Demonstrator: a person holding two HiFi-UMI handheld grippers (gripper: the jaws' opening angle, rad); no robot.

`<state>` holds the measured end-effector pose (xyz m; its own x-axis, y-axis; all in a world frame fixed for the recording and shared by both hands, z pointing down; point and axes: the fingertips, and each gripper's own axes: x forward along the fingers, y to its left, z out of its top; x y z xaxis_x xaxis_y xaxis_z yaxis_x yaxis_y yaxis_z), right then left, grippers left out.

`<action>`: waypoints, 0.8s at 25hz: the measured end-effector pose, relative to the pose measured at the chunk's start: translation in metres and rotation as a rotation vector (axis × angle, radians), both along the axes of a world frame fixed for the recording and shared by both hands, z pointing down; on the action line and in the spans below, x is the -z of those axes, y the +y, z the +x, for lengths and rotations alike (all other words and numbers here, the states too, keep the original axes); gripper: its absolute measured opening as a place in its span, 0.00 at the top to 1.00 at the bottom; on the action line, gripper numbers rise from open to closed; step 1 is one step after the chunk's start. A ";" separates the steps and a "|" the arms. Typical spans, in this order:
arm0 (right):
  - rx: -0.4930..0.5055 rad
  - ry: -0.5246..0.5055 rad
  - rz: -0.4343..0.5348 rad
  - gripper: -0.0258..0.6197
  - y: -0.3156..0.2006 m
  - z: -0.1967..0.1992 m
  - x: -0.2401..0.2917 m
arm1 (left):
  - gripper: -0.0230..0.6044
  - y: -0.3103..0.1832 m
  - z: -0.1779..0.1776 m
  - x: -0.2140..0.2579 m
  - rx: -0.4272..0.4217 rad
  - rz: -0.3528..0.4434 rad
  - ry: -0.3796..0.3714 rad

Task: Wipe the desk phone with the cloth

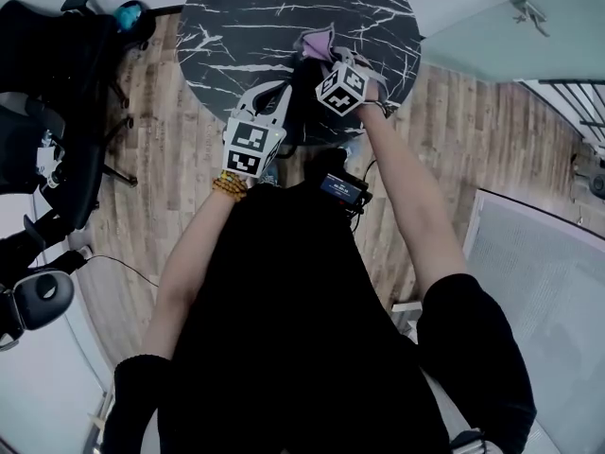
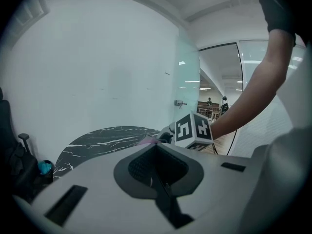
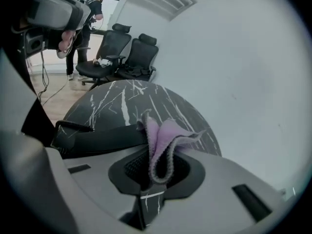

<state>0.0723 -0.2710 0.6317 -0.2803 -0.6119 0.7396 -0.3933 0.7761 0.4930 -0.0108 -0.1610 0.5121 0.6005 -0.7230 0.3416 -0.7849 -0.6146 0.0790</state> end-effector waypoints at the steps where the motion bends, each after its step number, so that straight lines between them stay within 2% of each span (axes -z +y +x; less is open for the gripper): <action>1: 0.013 0.020 -0.031 0.87 0.005 -0.001 -0.008 | 0.94 0.001 0.001 0.000 -0.003 -0.001 -0.002; 3: 0.028 0.047 -0.073 0.87 0.011 -0.004 -0.018 | 0.94 0.003 0.001 -0.001 -0.006 -0.004 -0.006; 7: -0.010 0.017 -0.171 0.87 0.012 -0.009 -0.028 | 0.94 0.004 -0.001 -0.002 0.001 -0.003 -0.008; 11: 0.002 0.027 -0.242 0.87 0.023 -0.018 -0.035 | 0.94 0.005 -0.005 -0.003 0.009 -0.003 -0.006; 20: -0.042 -0.009 -0.294 0.87 0.028 -0.018 -0.040 | 0.94 0.004 -0.008 -0.002 0.012 -0.001 -0.002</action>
